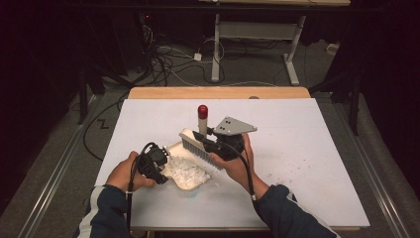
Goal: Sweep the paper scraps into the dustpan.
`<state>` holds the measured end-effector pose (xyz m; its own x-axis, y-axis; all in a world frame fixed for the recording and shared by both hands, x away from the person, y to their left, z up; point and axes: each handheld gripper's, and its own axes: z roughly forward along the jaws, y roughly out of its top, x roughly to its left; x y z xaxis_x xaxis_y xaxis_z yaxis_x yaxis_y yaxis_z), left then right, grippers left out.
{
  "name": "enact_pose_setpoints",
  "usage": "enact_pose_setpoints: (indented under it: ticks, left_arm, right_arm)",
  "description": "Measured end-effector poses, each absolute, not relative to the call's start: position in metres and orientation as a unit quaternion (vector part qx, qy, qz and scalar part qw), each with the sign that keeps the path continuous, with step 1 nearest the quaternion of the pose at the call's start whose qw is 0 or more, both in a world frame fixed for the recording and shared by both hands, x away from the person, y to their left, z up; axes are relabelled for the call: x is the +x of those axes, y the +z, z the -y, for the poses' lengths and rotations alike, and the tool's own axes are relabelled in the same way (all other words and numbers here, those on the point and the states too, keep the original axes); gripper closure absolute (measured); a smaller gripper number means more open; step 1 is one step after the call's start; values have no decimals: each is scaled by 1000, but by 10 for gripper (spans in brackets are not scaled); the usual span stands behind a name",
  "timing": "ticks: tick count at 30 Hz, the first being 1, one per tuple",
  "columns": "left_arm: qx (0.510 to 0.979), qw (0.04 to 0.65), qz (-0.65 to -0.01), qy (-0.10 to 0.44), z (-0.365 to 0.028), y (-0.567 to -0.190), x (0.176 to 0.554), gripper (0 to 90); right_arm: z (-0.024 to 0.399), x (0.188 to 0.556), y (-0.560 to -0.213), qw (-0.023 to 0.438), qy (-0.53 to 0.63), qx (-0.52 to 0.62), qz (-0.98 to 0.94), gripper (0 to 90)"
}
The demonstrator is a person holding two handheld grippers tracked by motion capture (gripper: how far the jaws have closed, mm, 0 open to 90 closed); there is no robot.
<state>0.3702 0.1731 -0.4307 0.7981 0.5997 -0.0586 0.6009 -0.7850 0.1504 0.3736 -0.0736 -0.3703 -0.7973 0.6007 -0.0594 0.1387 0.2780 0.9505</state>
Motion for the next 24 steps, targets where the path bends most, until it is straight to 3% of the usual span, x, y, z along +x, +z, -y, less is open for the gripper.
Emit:
enact_pose_setpoints:
  ticks: [16, 24]
  left_arm:
    - [961, 47, -271, 6, -174, -430, 345, 634]
    - [967, 31, -253, 5, -162, -427, 334, 634]
  right_arm:
    - [161, 351, -371, 230, 500, 266, -791, 718]
    - [160, 331, -393, 245, 465, 268, -808, 718]
